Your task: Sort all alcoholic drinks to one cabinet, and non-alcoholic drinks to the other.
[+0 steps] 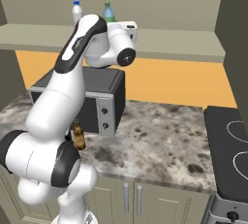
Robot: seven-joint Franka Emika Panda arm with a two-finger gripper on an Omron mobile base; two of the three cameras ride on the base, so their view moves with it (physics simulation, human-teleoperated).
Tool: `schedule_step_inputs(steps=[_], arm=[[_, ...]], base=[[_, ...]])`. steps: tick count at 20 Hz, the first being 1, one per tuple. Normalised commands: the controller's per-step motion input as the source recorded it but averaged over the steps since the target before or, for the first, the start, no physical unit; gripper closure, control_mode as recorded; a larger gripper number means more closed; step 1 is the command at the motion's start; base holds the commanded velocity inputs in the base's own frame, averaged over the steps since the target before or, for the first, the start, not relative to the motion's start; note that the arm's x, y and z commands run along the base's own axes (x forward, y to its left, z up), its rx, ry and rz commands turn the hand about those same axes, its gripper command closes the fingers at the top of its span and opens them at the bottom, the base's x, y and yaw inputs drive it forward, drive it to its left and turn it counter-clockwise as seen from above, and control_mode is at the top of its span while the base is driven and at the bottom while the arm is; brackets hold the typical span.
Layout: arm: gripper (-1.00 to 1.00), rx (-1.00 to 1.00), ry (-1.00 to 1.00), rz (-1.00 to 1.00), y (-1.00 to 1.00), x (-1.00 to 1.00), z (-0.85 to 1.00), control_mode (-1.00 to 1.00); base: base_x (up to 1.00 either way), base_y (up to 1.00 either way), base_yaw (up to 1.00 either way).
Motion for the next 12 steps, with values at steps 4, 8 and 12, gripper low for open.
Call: schedule_step_inputs(steps=[4,8,12], arm=[[1.00,0.00,0.00,0.00,0.00,0.14,-0.08,-1.00],[1.00,0.00,0.00,0.00,0.00,0.16,-0.08,-1.00],[1.00,-0.02,0.00,0.00,0.00,0.19,-0.03,-1.00]], base=[[0.00,0.00,0.00],[0.00,0.00,0.00],[0.00,0.00,0.00]])
